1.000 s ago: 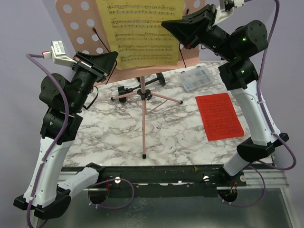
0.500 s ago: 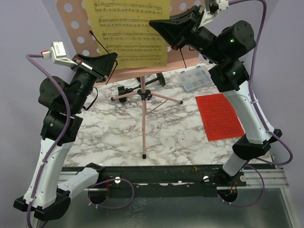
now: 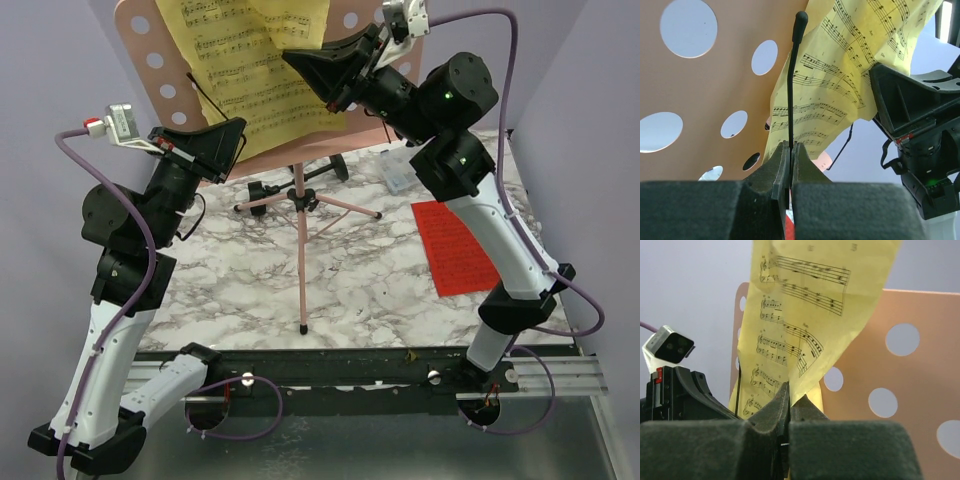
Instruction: Set up the instrument practice props
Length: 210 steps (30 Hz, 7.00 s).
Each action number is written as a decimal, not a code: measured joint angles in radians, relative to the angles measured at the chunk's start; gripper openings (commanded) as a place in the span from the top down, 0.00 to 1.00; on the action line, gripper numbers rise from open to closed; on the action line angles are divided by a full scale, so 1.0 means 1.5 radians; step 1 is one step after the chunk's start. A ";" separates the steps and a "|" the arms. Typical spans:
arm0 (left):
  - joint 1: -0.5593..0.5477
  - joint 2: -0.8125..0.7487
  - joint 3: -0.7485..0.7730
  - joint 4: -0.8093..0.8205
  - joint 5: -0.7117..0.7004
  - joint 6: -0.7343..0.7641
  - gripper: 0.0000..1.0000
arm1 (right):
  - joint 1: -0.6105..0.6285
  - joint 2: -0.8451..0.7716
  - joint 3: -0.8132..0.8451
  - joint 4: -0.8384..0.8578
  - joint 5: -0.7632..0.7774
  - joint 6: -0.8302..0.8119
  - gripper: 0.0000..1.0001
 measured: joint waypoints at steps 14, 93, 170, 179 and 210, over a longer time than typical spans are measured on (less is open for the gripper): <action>0.000 -0.015 -0.031 0.039 0.005 0.025 1.00 | 0.026 -0.092 -0.156 0.025 0.146 -0.062 1.00; -0.003 -0.261 -0.139 -0.142 0.199 0.111 0.03 | 0.092 -0.520 -0.609 -0.186 0.187 -0.096 0.13; -0.027 -0.388 -0.443 -0.234 0.308 0.158 0.01 | -0.993 -0.363 -1.486 0.423 -0.123 0.563 0.19; -0.027 -0.388 -0.443 -0.234 0.305 0.159 0.01 | -0.993 -0.074 -1.515 0.902 -0.362 0.748 0.40; -0.020 -0.386 -0.446 -0.234 0.283 0.161 0.01 | -0.952 -0.489 -1.391 0.333 -0.026 0.515 0.99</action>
